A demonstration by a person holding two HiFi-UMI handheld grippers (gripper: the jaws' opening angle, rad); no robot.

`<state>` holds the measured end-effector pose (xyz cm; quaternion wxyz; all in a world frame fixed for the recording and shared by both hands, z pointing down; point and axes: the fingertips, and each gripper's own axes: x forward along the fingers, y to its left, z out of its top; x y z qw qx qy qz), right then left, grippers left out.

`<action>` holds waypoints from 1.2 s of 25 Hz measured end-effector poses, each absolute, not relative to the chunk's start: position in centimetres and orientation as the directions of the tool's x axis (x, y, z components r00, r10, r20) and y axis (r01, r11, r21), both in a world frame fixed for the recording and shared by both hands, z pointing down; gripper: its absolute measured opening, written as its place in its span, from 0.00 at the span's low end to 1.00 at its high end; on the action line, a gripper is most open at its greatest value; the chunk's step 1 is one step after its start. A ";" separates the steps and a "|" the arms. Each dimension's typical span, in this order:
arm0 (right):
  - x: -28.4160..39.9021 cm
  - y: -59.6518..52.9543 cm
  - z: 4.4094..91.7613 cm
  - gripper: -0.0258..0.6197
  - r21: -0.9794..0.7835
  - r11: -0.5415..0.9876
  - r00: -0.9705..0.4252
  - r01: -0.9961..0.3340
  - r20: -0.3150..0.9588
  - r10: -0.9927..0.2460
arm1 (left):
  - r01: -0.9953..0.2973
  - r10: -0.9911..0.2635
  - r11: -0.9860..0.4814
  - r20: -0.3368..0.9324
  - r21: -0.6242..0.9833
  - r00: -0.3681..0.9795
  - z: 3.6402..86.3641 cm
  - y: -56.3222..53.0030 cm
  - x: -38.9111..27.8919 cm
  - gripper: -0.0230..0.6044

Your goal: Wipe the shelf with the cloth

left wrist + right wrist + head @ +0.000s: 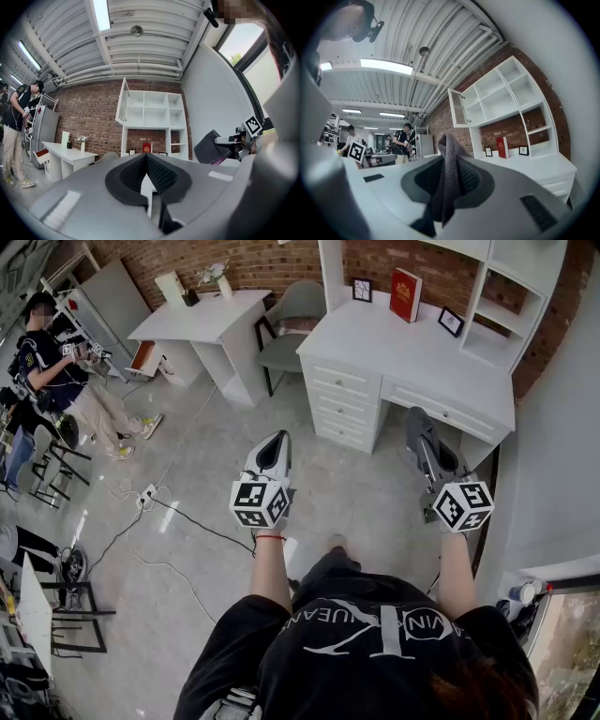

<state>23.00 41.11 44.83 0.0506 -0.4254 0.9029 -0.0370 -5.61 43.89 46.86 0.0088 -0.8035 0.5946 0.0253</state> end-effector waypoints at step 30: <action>21.7 35.1 45.3 0.15 -0.102 0.638 -0.637 -0.763 -0.046 -0.769 | -0.956 -0.957 -0.291 -0.027 0.044 0.290 47.7 37.1 -6.7 0.01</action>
